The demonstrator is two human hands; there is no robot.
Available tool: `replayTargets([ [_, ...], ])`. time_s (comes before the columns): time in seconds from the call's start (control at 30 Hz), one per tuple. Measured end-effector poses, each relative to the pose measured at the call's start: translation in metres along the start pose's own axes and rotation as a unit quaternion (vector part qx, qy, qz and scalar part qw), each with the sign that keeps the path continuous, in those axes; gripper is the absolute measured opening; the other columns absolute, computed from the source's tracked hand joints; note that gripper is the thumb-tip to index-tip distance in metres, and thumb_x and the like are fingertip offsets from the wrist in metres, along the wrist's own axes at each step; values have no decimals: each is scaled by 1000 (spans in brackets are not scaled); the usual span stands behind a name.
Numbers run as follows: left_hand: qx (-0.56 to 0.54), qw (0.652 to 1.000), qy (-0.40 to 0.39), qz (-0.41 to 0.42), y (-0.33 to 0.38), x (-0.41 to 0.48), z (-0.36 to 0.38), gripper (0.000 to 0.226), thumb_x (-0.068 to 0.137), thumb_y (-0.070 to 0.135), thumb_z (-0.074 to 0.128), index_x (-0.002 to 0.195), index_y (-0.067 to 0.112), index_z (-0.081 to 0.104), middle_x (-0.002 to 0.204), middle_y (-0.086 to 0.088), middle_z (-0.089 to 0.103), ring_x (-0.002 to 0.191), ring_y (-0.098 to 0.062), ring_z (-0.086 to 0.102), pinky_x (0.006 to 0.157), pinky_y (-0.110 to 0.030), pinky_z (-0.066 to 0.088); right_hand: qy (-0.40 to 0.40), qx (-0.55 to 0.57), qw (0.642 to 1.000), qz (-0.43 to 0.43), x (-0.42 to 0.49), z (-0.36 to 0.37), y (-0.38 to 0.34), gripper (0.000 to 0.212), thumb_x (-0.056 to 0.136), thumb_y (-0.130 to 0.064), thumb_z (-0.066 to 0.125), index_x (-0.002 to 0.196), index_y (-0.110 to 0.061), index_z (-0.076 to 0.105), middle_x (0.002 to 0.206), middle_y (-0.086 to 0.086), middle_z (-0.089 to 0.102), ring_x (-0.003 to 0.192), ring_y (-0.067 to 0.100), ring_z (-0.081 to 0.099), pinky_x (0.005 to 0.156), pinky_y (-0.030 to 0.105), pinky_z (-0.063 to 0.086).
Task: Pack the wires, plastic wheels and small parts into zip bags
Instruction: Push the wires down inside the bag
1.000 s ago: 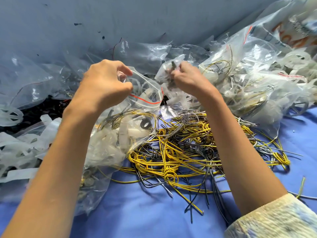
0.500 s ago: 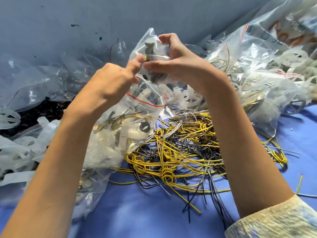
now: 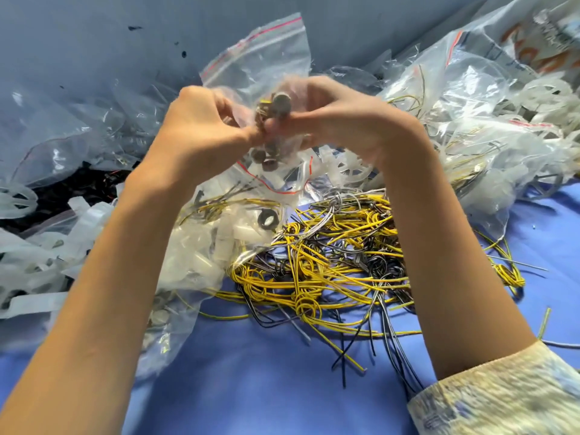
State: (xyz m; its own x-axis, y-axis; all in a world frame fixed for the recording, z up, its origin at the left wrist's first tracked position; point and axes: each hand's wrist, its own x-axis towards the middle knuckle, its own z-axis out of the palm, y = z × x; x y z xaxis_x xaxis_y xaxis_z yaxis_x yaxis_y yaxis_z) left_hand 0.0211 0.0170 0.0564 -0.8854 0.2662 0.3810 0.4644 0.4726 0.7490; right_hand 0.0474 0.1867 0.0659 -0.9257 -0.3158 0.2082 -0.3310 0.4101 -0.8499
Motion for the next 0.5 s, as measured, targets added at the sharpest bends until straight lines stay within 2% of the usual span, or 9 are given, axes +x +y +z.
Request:
replayTargets([
  [0.1, 9, 1000, 7, 3, -1, 2, 1, 23, 74, 31, 80, 64, 18, 64, 48, 14, 49, 40, 2, 36, 44, -13, 28, 12, -3, 1000, 4, 4, 0, 3, 11, 89, -12, 64, 95, -12, 56, 80, 3, 62, 71, 13, 57, 62, 22, 40],
  [0.17, 13, 1000, 26, 4, -4, 5, 1, 26, 75, 27, 78, 58, 18, 59, 51, 13, 48, 41, 1, 36, 46, -15, 29, 23, -11, 1000, 2, 6, 1, 4, 7, 91, -14, 61, 95, -11, 55, 81, 3, 62, 74, 16, 59, 64, 24, 43],
  [0.23, 16, 999, 36, 5, -4, 6, 1, 24, 77, 25, 76, 60, 15, 62, 52, 10, 48, 43, -1, 36, 47, -17, 30, 41, -26, 999, -5, 8, 2, 3, 7, 93, -16, 58, 92, -10, 57, 83, 6, 60, 77, 18, 56, 66, 28, 42],
  [0.27, 16, 999, 37, 3, -4, 6, 1, 23, 77, 28, 75, 62, 14, 65, 55, 8, 48, 44, -2, 36, 48, -17, 31, 55, -30, 998, -6, 9, 3, 4, 12, 94, -18, 58, 93, -5, 59, 83, 9, 57, 76, 19, 53, 65, 28, 39],
  [0.33, 14, 999, 31, -5, -5, 6, -1, 23, 78, 37, 75, 64, 21, 66, 58, 11, 55, 45, 4, 44, 48, -9, 34, 94, -17, 995, -10, 11, 4, 4, 25, 94, -21, 58, 93, 4, 58, 80, 14, 49, 70, 21, 44, 61, 27, 34],
  [0.4, 18, 1000, 8, -14, -5, 6, -2, 24, 77, 48, 72, 66, 28, 66, 69, 17, 63, 55, 13, 51, 52, -1, 36, 142, 5, 990, -24, 12, 4, 1, 24, 93, -23, 60, 86, 0, 57, 76, 16, 45, 65, 22, 39, 55, 27, 28],
  [0.5, 14, 1000, -17, -19, -4, 6, 1, 29, 80, 55, 65, 69, 27, 67, 68, 16, 62, 54, 13, 49, 62, -10, 41, 184, 33, 982, -33, 13, 4, 0, 20, 90, -20, 64, 77, -7, 56, 68, 12, 46, 59, 20, 40, 50, 23, 28],
])
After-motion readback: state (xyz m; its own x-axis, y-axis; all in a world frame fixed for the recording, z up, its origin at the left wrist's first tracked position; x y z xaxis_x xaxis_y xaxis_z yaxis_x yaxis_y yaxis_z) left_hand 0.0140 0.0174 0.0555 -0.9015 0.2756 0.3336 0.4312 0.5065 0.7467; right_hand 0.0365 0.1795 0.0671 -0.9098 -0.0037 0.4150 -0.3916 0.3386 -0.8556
